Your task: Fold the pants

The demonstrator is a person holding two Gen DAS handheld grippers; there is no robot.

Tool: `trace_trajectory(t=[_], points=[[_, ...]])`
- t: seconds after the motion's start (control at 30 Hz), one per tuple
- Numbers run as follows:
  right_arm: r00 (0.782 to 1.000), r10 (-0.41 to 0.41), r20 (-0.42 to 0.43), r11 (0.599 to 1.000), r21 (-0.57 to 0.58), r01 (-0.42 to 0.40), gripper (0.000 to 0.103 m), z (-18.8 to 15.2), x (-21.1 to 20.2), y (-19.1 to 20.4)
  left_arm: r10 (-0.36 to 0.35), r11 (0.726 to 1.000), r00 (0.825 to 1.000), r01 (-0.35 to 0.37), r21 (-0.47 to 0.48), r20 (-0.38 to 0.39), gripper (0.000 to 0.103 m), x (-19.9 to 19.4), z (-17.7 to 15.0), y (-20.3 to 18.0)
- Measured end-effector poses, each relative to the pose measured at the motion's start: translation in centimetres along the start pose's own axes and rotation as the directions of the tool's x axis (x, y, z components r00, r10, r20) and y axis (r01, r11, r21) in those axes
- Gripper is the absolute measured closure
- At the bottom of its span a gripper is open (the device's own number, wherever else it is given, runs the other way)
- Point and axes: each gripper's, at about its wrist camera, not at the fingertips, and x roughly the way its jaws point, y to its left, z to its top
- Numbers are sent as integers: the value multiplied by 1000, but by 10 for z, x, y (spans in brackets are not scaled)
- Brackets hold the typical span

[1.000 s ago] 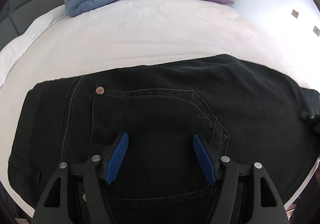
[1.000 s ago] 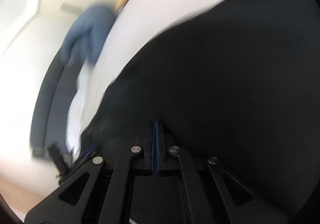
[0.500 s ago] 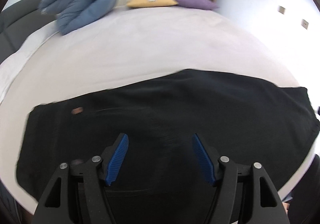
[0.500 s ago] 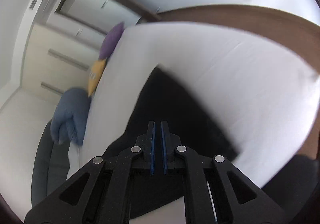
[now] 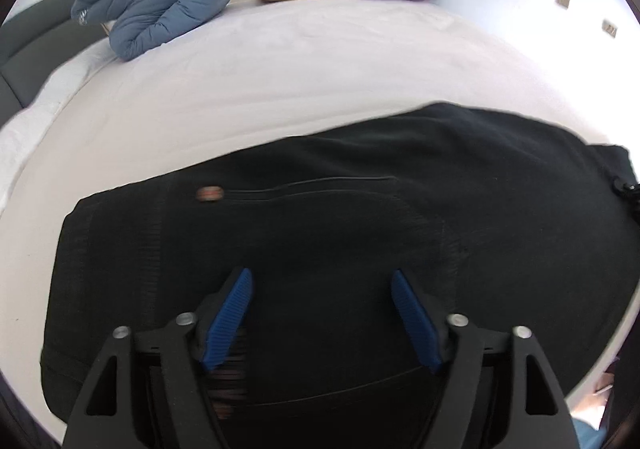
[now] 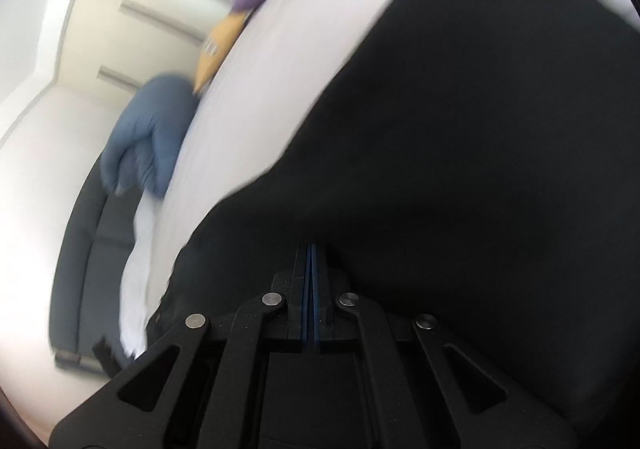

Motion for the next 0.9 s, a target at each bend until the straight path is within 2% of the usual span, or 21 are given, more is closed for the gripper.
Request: trace_trajectory(t=[0.07, 0.1, 0.13, 0.17, 0.2, 0.27, 0.33, 0.37, 0.4, 0.47, 0.5, 0.53, 0.6, 0.63, 0.67, 0.7, 0.8, 0.9], points=[[997, -43, 71, 998, 43, 41, 103, 24, -26, -31, -17, 1000, 1000, 17, 20, -5, 67, -7, -2, 17], [992, -67, 109, 995, 77, 59, 103, 37, -45, -56, -11, 1000, 1000, 11, 28, -3, 69, -11, -2, 20], [987, -89, 133, 992, 101, 76, 103, 42, -57, -64, 39, 998, 999, -39, 39, 8, 68, -18, -2, 24], [979, -126, 160, 986, 130, 105, 103, 48, -73, -70, 86, 995, 996, -87, 38, 12, 50, -20, -2, 31], [973, -156, 172, 982, 137, 133, 101, 51, -83, -70, 129, 991, 991, -130, 22, 33, 43, -28, -3, 38], [963, -186, 195, 979, 123, 164, 96, 53, -97, -62, 123, 992, 991, -121, -44, 51, 43, -35, 0, 49], [986, -27, 162, 995, 99, 11, 96, 38, -96, -37, 76, 993, 993, -67, -100, 90, 39, -49, 1, 41], [990, 14, 140, 996, 80, -25, 96, 33, -96, -27, 59, 994, 993, -49, -103, 100, 31, -52, -1, 35], [992, 66, 103, 996, 46, -71, 96, 21, -86, -12, 32, 995, 993, -22, -98, 112, 26, -55, -2, 21], [989, 146, 0, 989, 13, -146, 95, -1, -59, 7, -41, 997, 992, 48, -66, 115, 25, -49, -2, -15], [987, 152, -52, 988, 3, -152, 95, -11, -44, 14, -55, 997, 993, 61, -54, 100, 24, -43, -4, -29], [988, 120, -94, 993, 4, -120, 95, -20, -30, 14, -58, 997, 995, 61, -44, 79, 24, -36, -6, -41], [990, 80, -118, 996, 38, -76, 96, -42, -11, 13, -57, 997, 998, 58, -48, 16, 22, -20, -15, -54], [992, 83, -98, 994, 73, -76, 98, -42, -15, 0, -51, 996, 998, 48, -70, -39, 21, -6, -23, -58], [993, 84, -81, 993, 90, -76, 98, -50, -22, -10, -39, 997, 999, 37, -69, -30, 19, -6, -27, -60], [997, 59, -45, 993, 101, -55, 98, -47, -41, -28, -23, 998, 1000, 23, -61, -5, 17, -9, -31, -63], [996, -60, 68, 987, 151, 49, 98, -46, -71, -68, -25, 997, 1000, 24, -71, -16, 16, -12, -33, -61], [971, -168, 170, 962, 245, 124, 97, -31, -133, -103, -20, 996, 999, 17, -83, -35, 16, -17, -27, -60]])
